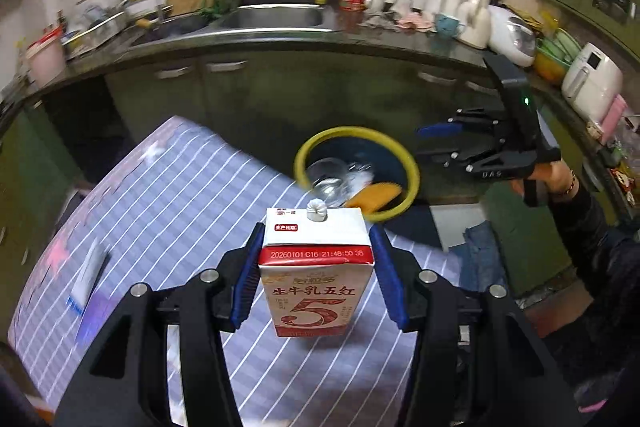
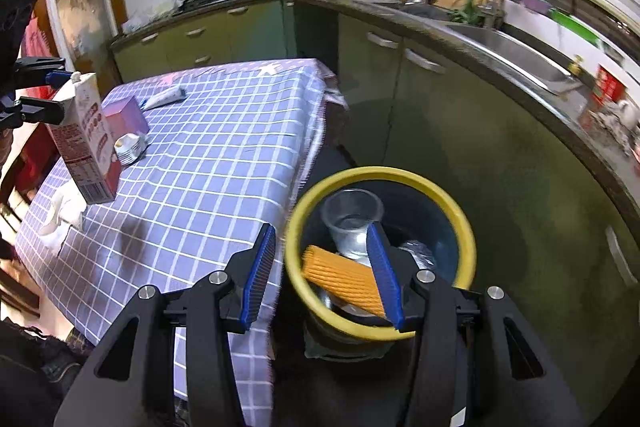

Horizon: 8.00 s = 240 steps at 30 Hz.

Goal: Collect trash
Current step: 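Carry the milk carton over the bin and open the left gripper, then grasp the crumpled snack wrapper with the right gripper, then carry the snack wrapper over the bin and open the right gripper, then grasp the white paper towel with the left gripper, then carry the paper towel over the bin and open the left gripper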

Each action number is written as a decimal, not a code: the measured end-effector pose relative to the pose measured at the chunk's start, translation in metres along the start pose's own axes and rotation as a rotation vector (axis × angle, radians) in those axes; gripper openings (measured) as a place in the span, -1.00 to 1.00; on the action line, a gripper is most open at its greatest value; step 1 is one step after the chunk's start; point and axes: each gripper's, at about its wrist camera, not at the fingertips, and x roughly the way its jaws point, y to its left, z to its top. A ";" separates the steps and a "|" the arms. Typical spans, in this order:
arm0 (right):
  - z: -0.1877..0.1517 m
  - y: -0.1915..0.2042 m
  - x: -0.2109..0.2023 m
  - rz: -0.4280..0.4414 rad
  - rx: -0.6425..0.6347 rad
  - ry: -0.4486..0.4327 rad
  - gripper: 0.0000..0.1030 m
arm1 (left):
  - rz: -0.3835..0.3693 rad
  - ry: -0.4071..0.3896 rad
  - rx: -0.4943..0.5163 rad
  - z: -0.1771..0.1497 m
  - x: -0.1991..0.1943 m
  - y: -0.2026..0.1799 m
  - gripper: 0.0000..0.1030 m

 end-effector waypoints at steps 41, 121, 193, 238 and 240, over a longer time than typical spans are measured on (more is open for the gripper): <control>-0.030 -0.033 -0.010 0.059 0.044 0.014 0.06 | 0.034 -0.054 -0.192 -0.008 0.032 -0.022 0.79; 0.013 -0.059 0.101 -0.119 0.149 0.189 0.70 | 0.288 -0.238 -0.582 -0.215 -0.091 0.025 0.83; 0.013 0.043 0.055 0.079 -0.018 0.087 0.77 | 0.352 -0.069 -0.400 -0.180 -0.081 0.036 -0.90; -0.096 -0.118 -0.036 -0.106 0.304 0.016 0.77 | -0.031 -0.011 0.049 0.082 0.194 -0.086 0.45; -0.093 -0.111 -0.034 -0.091 0.292 0.014 0.77 | -0.024 -0.057 0.032 0.067 0.160 -0.083 0.48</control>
